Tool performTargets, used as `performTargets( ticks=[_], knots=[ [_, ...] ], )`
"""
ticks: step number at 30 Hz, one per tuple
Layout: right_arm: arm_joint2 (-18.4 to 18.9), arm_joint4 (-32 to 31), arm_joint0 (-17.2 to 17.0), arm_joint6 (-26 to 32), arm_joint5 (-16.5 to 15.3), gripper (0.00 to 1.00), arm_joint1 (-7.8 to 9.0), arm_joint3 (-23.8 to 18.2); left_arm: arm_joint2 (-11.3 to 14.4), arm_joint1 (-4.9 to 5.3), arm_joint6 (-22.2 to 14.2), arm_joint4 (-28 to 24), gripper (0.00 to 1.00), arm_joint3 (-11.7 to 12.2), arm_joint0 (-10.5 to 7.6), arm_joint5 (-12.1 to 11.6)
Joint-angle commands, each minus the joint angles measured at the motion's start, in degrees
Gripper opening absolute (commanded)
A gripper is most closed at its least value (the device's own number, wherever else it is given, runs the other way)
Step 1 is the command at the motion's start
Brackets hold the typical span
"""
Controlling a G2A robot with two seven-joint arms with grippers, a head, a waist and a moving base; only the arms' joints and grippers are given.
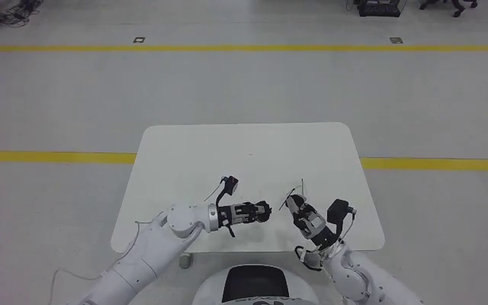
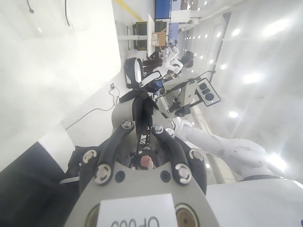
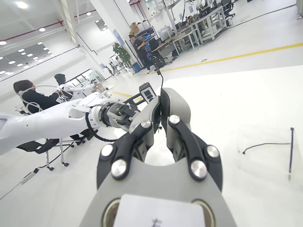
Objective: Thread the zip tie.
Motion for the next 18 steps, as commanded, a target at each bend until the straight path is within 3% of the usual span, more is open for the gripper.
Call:
performTargets(
  ticks=[1,10,13,18],
  knots=[
    [-0.8,-1.1,0.6,-1.1,0.0,0.0,0.01,0.6,0.0,0.02,-0.2,-0.7,0.0,0.3,0.08,-0.1],
    [-4.2,-4.6,2.9,-8.4,0.0,0.0,-0.17,4.0,0.1,-0.09,-0.7,-3.1,0.0,2.3,-0.28,-0.6],
    [-4.2,-4.6,2.9,-8.4,0.0,0.0,-0.17,4.0,0.3,-0.05,-0.7,-1.5,0.0,1.8,-0.77,-1.7],
    [-4.2,-4.6,2.9,-8.4,0.0,0.0,-0.17,4.0,0.3,-0.05,-0.7,-1.5,0.0,1.8,-0.77,-1.7]
  ],
)
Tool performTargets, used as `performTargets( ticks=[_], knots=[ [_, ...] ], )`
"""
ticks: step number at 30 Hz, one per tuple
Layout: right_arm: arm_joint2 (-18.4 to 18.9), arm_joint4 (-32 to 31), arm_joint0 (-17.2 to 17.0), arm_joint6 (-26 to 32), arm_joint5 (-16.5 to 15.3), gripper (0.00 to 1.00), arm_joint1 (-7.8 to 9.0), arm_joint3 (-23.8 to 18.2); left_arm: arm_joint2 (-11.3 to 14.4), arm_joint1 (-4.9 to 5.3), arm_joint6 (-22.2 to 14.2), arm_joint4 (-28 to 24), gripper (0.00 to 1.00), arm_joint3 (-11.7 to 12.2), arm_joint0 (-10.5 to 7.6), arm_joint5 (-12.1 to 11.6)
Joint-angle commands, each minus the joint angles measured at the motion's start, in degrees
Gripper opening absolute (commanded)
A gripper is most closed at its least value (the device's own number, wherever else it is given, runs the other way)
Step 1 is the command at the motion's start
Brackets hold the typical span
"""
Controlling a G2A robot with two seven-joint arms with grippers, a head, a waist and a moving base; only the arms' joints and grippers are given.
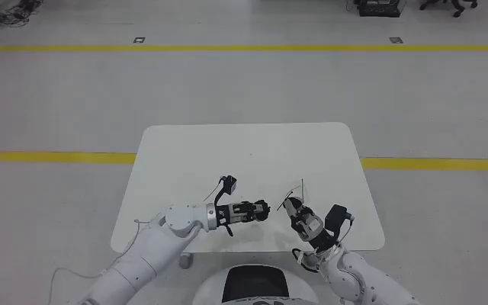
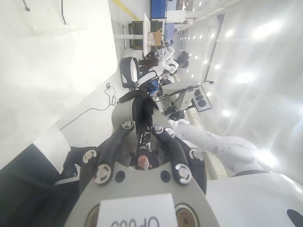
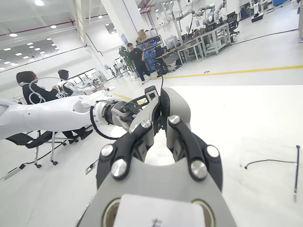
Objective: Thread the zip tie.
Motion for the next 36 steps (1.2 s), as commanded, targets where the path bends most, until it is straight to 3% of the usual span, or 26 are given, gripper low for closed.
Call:
performTargets(
  ticks=[1,4,20,32,36],
  knots=[
    [0.0,0.0,0.0,0.0,0.0,0.0,0.0,0.0,0.0,0.0,0.0,0.0,0.0,0.0,0.0,0.0],
    [0.0,-0.5,0.2,0.4,0.0,0.0,-0.16,-0.2,0.2,-0.07,1.1,-0.8,0.0,-0.2,0.53,0.6],
    [-2.7,-6.3,2.4,-7.6,0.0,0.0,-0.61,3.6,0.1,-0.15,-4.6,-8.5,0.0,2.7,-0.07,1.9],
    [-2.8,-6.2,2.5,-7.1,0.2,0.0,-0.71,3.6,0.5,-0.18,-3.9,-7.0,0.0,3.0,-0.46,1.2],
    [-2.5,-5.7,2.5,-6.4,0.0,0.0,-1.05,3.2,0.7,-0.18,-2.2,-6.2,0.0,2.1,-0.13,1.4]
  ],
)
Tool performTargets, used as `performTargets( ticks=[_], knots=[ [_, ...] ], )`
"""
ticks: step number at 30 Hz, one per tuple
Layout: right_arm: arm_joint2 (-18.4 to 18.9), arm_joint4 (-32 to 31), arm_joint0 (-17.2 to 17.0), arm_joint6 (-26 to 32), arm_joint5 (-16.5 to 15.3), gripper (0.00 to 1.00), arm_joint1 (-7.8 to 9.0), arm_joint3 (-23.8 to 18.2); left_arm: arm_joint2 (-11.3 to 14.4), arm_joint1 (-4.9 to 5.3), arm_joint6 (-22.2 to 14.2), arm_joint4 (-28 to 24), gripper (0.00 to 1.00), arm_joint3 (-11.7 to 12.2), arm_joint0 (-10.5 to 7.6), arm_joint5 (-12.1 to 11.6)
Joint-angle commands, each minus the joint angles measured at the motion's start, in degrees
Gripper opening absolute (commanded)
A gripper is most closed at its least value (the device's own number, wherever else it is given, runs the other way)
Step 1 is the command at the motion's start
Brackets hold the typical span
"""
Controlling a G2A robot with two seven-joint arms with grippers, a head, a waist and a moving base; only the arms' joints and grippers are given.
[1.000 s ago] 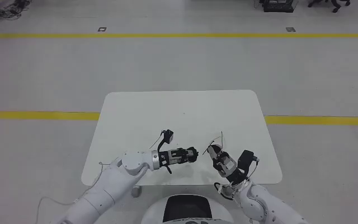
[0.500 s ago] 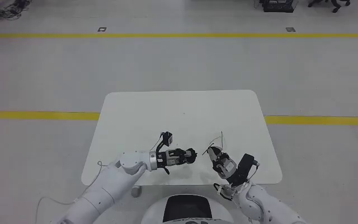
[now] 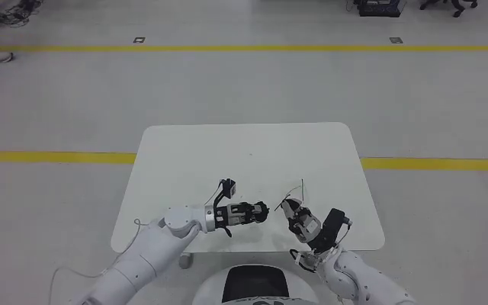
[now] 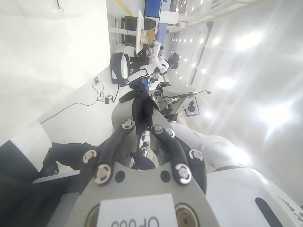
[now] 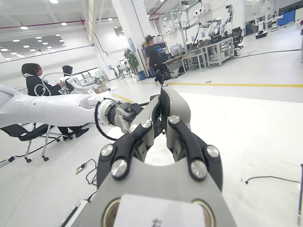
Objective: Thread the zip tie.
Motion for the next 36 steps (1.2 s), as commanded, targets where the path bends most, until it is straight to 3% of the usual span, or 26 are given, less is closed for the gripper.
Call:
performTargets(
  ticks=[1,27,36],
  knots=[
    [0.0,-0.1,0.0,-0.2,0.0,0.0,-0.13,0.0,0.0,0.06,0.4,0.3,0.0,-0.2,0.09,-0.1],
    [0.8,0.1,0.0,-0.7,0.0,0.0,-1.91,2.0,-0.3,0.52,2.5,2.2,0.0,-1.3,0.93,-2.2],
    [1.0,0.0,-0.1,-0.7,0.0,0.0,-2.05,2.0,-0.1,0.48,3.4,2.5,0.0,-1.6,1.11,-1.9]
  ],
)
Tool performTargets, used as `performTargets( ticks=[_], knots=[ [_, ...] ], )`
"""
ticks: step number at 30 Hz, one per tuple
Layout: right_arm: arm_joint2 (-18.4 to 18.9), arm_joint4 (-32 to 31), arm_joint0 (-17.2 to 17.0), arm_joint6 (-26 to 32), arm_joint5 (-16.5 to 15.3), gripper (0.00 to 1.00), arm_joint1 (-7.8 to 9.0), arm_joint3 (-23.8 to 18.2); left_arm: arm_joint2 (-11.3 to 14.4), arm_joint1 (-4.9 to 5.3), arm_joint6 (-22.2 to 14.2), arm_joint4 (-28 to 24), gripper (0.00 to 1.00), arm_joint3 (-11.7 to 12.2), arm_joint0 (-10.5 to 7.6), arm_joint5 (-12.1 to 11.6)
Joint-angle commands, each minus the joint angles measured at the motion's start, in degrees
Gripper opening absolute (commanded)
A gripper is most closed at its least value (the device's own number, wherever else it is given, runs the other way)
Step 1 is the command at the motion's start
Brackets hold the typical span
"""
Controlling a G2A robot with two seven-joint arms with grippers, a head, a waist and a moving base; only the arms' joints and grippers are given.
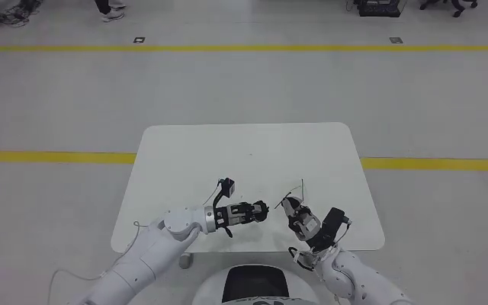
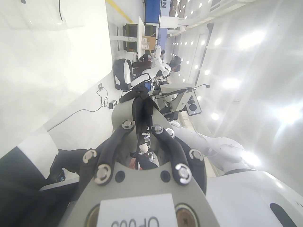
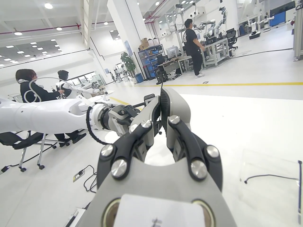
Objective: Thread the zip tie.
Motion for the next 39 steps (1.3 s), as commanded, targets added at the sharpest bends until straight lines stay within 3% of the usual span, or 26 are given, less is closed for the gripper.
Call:
performTargets(
  ticks=[1,5,23,39],
  knots=[
    [0.0,0.0,0.0,0.0,0.0,0.0,0.0,0.0,0.3,-0.05,1.0,0.4,0.0,-0.4,0.23,0.4],
    [0.3,0.9,0.0,1.4,1.1,0.0,-0.43,-0.4,0.4,-0.05,1.7,0.6,0.0,-0.6,0.43,0.3],
    [0.5,0.8,0.4,2.6,0.0,0.0,-2.32,1.6,0.7,0.04,1.8,0.7,0.0,-0.7,0.58,-0.5],
    [0.9,0.1,0.1,3.5,0.0,0.0,-2.94,1.8,0.8,0.07,1.8,0.6,0.0,-0.7,0.53,-0.3]
  ],
)
